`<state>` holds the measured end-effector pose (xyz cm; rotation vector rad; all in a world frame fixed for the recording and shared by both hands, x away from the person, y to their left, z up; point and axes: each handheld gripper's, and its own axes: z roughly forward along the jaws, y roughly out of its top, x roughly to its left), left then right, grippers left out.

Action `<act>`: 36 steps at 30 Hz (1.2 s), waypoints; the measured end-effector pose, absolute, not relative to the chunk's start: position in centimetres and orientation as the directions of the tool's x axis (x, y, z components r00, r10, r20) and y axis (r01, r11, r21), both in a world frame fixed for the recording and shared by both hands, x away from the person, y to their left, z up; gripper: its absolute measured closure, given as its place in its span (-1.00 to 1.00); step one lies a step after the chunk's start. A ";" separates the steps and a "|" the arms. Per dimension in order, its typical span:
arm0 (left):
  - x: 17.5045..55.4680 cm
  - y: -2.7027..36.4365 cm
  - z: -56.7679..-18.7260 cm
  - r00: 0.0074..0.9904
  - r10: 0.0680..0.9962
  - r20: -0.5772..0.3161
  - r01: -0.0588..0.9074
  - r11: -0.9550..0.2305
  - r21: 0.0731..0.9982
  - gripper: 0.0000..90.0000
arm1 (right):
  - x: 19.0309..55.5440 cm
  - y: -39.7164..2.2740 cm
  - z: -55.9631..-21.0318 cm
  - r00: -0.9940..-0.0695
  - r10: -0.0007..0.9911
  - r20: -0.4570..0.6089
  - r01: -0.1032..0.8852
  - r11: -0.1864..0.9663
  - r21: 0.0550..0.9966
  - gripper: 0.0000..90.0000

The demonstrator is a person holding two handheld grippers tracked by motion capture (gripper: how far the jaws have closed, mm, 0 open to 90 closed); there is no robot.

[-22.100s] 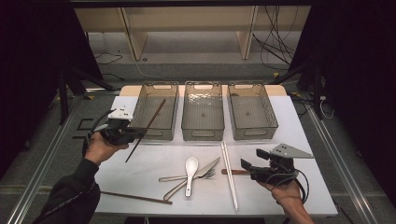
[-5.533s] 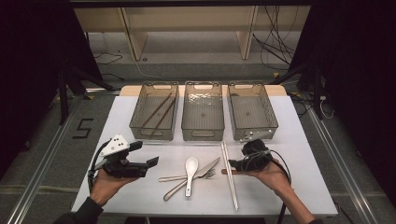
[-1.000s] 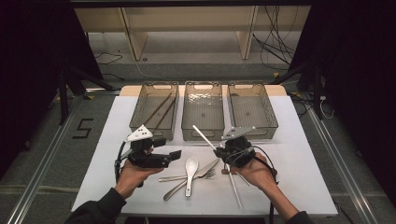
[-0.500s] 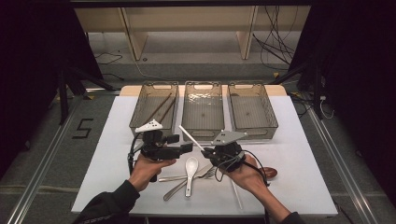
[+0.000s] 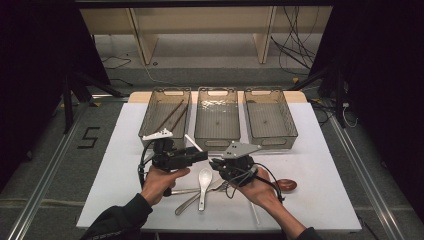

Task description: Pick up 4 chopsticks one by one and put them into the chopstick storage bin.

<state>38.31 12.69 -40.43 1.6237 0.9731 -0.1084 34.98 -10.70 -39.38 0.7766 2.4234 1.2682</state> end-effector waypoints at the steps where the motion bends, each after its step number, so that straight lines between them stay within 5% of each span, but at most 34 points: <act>1: 38.3 12.7 -40.4 0.647 0.521 -0.557 0.637 0.032 0.770 0.02 | 35.0 -10.7 -39.4 -0.810 0.587 -0.013 0.323 0.464 0.825 0.90; 36: 38.3 13.0 -40.7 0.631 0.438 -0.640 0.675 0.095 0.731 0.72 | 34.6 -10.0 -39.4 -0.810 0.586 -0.022 0.289 0.431 0.855 0.90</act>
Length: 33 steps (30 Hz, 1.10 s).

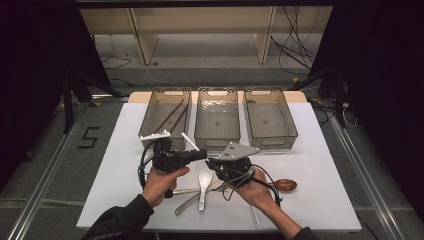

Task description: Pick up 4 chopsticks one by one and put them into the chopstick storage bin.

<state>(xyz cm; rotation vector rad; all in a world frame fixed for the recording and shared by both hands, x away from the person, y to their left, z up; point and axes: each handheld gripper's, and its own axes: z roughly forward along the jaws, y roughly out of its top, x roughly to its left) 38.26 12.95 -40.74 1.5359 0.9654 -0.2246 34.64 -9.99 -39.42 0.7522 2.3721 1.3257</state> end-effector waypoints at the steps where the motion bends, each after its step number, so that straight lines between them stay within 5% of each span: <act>1: 38.3 13.0 -40.7 0.631 0.434 -0.644 0.677 0.098 0.730 0.74 | 34.6 -10.0 -39.4 -0.811 0.584 -0.024 0.286 0.431 0.856 0.90; 15: 38.3 13.3 -40.5 0.617 0.394 -0.681 0.699 0.124 0.704 0.86 | 34.6 -10.0 -39.3 -0.813 0.582 -0.013 0.282 0.414 0.865 0.84; 22: 39.0 15.2 -39.4 0.617 0.461 -0.638 0.668 0.122 0.734 0.86 | 35.1 -11.7 -39.1 -0.816 0.576 0.047 0.351 0.430 0.832 0.31; 33: 40.2 19.5 -37.0 0.600 0.532 -0.597 0.615 0.170 0.770 0.86 | 35.8 -14.8 -39.8 -0.725 0.682 0.097 0.530 0.464 0.710 -0.11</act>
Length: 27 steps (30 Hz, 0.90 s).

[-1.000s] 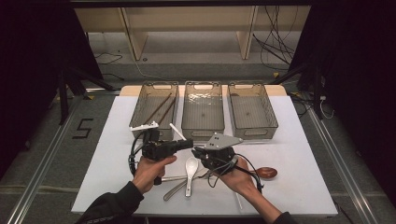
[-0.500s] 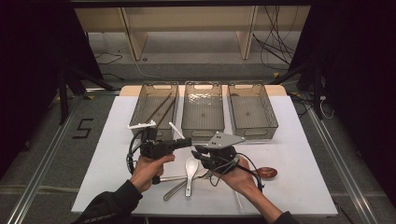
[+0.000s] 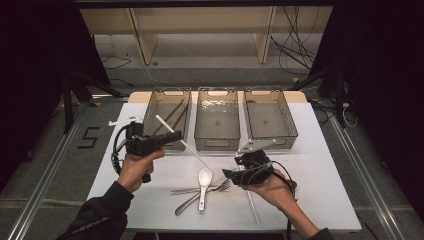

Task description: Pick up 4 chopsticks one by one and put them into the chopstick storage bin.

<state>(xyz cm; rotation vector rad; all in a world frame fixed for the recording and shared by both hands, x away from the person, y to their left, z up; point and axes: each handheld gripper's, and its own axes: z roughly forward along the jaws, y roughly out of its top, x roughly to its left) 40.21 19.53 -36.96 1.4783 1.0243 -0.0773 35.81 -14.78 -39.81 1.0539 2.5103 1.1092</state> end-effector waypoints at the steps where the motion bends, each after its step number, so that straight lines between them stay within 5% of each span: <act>1: 40.4 19.9 -36.8 0.599 0.538 -0.593 0.610 0.172 0.773 0.86 | 35.8 -15.1 -40.0 -0.719 0.688 0.097 0.538 0.462 0.706 -0.12; 27: 47.2 26.1 -32.5 0.474 0.679 -0.561 0.589 0.229 0.775 0.86 | 34.7 -17.5 -40.5 -0.688 0.715 0.119 0.583 0.448 0.678 -0.29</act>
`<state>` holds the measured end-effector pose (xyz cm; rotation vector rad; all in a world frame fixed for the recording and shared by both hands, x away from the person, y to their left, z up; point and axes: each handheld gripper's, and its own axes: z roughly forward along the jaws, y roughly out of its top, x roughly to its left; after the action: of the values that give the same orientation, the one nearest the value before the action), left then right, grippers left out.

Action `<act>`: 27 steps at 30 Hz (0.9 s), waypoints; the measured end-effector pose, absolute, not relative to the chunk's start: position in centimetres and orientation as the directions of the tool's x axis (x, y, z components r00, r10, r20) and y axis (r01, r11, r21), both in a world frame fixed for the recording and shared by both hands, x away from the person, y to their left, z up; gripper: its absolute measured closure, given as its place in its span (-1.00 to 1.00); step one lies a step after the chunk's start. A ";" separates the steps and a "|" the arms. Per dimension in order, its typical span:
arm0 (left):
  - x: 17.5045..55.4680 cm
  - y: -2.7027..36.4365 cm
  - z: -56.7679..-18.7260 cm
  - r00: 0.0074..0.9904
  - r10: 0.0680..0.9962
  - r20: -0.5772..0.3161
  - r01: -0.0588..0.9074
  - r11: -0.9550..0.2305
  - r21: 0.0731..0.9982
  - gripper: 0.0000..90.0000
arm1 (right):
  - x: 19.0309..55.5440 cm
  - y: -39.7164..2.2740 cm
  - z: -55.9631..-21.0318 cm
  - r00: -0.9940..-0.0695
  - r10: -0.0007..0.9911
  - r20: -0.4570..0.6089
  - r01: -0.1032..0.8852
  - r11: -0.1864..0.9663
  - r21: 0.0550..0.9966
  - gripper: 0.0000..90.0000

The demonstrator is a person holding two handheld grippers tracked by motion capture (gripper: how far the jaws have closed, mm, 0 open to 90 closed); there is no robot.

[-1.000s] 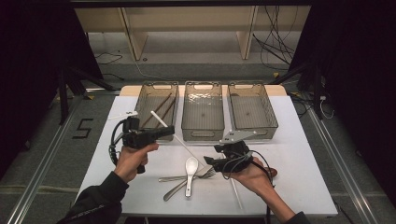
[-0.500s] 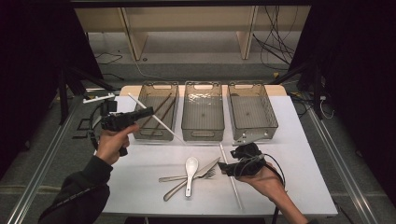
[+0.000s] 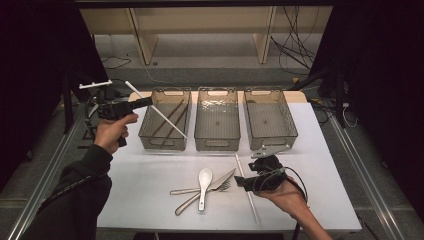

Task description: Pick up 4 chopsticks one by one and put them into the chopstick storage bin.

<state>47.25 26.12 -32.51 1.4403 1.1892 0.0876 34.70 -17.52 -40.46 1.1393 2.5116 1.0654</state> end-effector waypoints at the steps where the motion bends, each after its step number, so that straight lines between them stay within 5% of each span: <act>1: 47.5 26.2 -32.5 0.467 0.686 -0.558 0.588 0.231 0.775 0.86 | 34.7 -17.5 -40.4 -0.689 0.715 0.119 0.581 0.447 0.680 -0.29; 27: 52.9 24.4 -34.9 0.361 0.804 -0.472 0.691 0.110 0.715 0.85 | 34.6 -17.6 -40.5 -0.698 0.706 0.125 0.575 0.447 0.685 -0.31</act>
<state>52.90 24.39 -34.92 1.6155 1.3668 0.1409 34.61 -17.58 -40.46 1.1252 2.5158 1.0856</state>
